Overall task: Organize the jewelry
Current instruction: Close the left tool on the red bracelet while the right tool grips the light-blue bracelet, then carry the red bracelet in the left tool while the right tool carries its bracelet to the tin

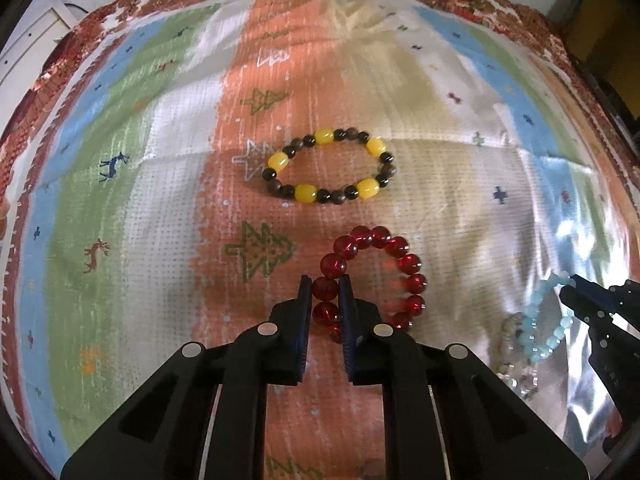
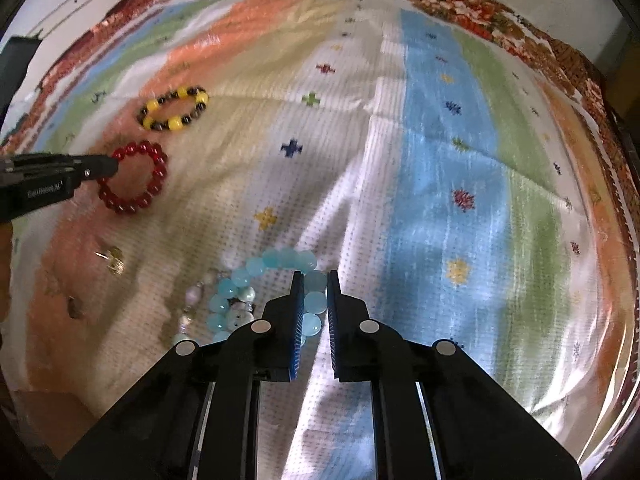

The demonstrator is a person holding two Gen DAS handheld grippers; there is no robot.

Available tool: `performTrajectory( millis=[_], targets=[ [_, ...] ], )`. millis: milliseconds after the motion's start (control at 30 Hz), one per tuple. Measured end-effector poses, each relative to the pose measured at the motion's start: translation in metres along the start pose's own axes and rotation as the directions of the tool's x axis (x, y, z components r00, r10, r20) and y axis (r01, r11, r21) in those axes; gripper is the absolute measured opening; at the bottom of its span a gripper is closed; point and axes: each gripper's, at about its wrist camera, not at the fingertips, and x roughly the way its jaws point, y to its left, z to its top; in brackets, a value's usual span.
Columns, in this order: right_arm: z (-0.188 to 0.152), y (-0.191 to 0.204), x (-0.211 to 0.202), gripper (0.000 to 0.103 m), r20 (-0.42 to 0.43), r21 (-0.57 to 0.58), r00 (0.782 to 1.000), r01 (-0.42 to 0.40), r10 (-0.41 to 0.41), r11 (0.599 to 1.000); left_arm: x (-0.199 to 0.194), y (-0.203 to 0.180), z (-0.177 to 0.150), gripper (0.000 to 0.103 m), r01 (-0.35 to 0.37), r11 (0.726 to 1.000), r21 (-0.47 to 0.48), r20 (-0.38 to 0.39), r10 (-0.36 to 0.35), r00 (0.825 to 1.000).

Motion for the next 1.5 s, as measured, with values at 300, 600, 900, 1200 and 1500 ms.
performTrajectory(
  millis=[300,600,900,1200,1500],
  targets=[
    [0.0,-0.003,-0.025,0.012,0.064,0.047,0.996,-0.059,0.056,0.997,-0.029,-0.011,-0.007,0.013,0.041,0.999,0.017,0.051,-0.042,0.998],
    [-0.003,-0.001,-0.049,0.012,0.124,0.051,0.988,-0.093,0.086,0.994,-0.052,-0.016,-0.013,0.013,0.068,0.997,0.024,0.088,-0.069,0.994],
    [-0.008,0.006,-0.067,0.012,0.157,0.03,0.98,-0.126,0.12,0.992,-0.08,-0.019,-0.027,0.013,0.087,0.995,0.042,0.124,-0.092,0.988],
    [-0.02,0.019,-0.082,0.012,0.183,0.003,0.974,-0.138,0.135,0.99,-0.097,-0.016,-0.037,0.013,0.101,0.994,0.041,0.152,-0.106,0.983],
    [-0.028,0.026,-0.105,0.012,0.248,-0.004,0.953,-0.18,0.175,0.984,-0.117,-0.021,-0.058,0.013,0.119,0.991,0.056,0.178,-0.127,0.976]
  ],
)
